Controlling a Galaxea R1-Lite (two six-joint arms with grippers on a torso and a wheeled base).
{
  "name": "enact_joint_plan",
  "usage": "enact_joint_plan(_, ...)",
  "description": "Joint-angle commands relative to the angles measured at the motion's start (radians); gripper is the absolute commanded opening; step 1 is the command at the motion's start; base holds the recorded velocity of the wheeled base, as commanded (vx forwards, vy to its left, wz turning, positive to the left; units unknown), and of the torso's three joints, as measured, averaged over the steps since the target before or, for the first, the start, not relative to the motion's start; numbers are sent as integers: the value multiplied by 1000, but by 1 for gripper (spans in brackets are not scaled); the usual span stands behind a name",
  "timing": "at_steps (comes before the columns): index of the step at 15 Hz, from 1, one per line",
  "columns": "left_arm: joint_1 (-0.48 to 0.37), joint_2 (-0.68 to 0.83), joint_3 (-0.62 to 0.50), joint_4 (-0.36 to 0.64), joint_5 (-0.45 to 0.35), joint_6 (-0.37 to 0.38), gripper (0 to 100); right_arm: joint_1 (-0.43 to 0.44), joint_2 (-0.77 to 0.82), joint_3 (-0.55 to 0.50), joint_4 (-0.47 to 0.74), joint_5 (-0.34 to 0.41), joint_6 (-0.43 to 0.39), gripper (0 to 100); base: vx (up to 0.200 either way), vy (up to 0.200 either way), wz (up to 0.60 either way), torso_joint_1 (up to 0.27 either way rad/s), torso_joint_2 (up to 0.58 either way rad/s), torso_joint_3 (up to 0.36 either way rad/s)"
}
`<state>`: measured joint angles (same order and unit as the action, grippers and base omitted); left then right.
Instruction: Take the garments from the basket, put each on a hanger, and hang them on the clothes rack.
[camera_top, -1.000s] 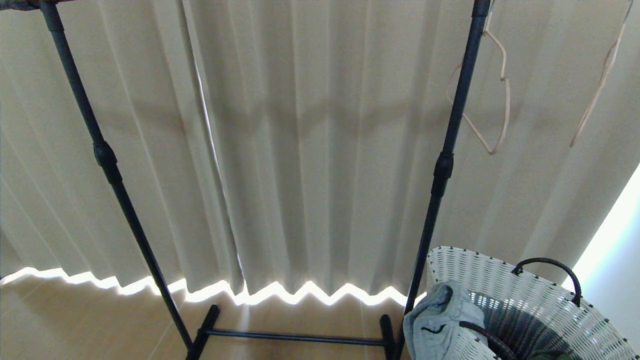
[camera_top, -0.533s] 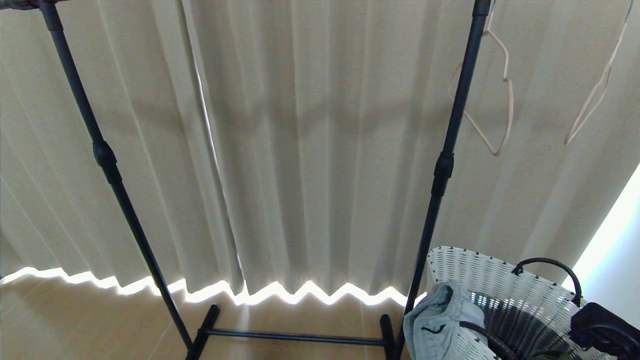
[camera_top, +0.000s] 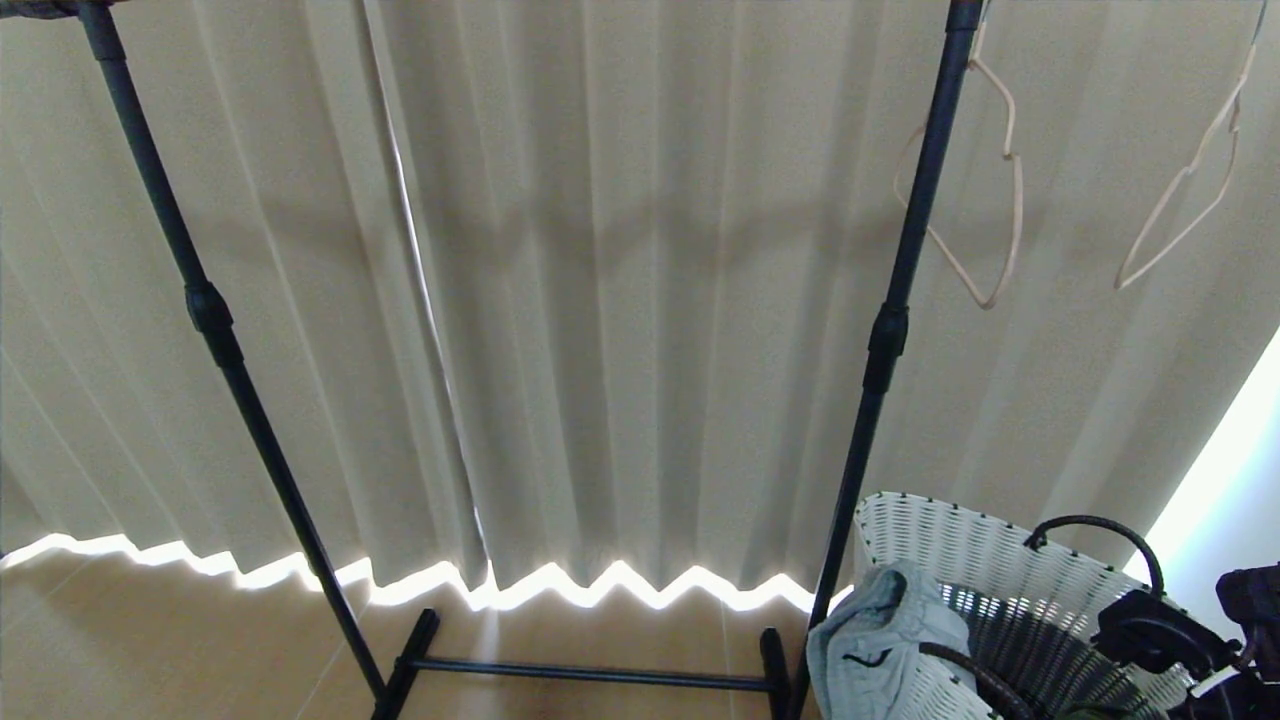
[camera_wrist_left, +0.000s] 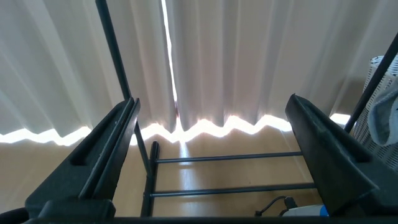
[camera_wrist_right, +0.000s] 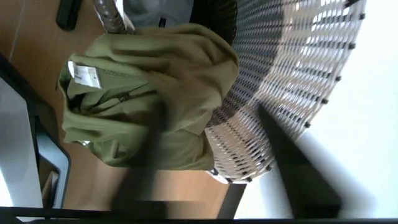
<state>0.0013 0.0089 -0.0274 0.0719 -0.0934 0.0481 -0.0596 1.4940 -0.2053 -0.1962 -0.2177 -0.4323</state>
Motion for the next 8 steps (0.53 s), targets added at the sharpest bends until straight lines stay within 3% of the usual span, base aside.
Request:
enact_joint_plan(1, 0, 0, 0, 0, 0, -1, 100, -2, 32, -2, 0, 0, 0, 0, 0, 0, 0, 0, 0, 0)
enact_joint_plan(4, 0, 0, 0, 0, 0, -1, 100, -2, 26, -6, -3, 3, 3, 0, 0, 0, 0, 0, 0, 0)
enact_joint_plan(7, 0, 0, 0, 0, 0, -1, 100, -2, -78, 3, -22, 11, 4, 0, 0, 0, 0, 0, 0, 0)
enact_joint_plan(8, 0, 0, 0, 0, 0, -1, 100, -2, -258, 18, -20, 18, 15, 0, 0, 0, 0, 0, 0, 0)
